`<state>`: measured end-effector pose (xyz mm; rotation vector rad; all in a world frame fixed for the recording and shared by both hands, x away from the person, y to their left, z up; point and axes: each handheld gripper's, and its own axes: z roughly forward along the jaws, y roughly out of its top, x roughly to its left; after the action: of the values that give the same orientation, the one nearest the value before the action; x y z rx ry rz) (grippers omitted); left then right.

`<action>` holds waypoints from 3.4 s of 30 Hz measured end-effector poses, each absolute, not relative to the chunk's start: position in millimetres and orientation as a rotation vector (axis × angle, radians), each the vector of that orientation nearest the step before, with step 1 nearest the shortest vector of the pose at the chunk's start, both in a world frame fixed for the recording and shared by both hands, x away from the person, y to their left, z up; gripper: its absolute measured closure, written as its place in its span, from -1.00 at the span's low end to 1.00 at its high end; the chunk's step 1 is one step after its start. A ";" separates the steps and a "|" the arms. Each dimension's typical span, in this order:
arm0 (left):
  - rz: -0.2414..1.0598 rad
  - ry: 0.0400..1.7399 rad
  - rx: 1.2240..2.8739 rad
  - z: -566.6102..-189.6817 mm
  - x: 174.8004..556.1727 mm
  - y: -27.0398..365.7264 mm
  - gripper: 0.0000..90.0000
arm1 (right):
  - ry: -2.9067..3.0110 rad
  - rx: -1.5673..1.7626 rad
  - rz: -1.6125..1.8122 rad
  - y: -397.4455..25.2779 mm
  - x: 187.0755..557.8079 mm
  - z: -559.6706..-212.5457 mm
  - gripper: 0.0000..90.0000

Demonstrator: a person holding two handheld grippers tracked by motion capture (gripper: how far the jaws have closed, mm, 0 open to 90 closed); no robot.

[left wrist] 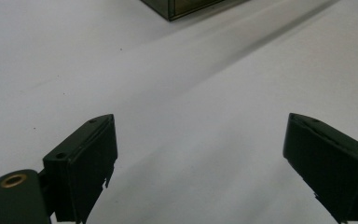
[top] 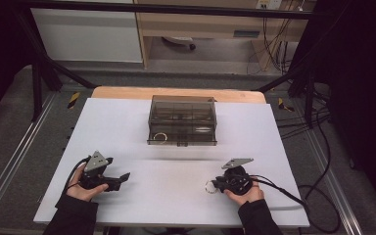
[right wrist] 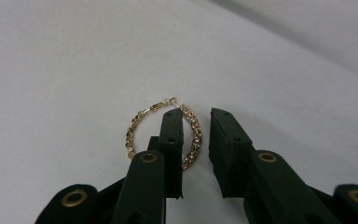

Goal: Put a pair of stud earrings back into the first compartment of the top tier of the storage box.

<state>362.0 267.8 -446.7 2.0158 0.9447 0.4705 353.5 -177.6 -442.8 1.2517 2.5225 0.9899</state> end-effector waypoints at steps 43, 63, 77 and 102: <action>0.471 0.944 2.016 -446.3 362.2 268.2 -0.78 | 2.514 1.237 0.961 -179.9 352.2 -437.2 0.93; 0.469 0.944 2.016 -446.4 362.4 268.4 -0.78 | 2.477 1.239 1.019 -187.5 352.2 -423.2 0.93; 0.470 0.947 2.016 -446.6 362.6 268.5 -0.78 | 2.457 1.216 1.047 -186.0 354.9 -412.1 0.93; 0.469 0.947 2.020 -447.3 362.5 268.1 -0.78 | 2.418 1.162 1.123 -173.9 361.6 -383.4 0.93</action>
<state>362.5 268.1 -447.3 2.0197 0.9469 0.4689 361.6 -173.9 -383.4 1.1623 2.4183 1.1230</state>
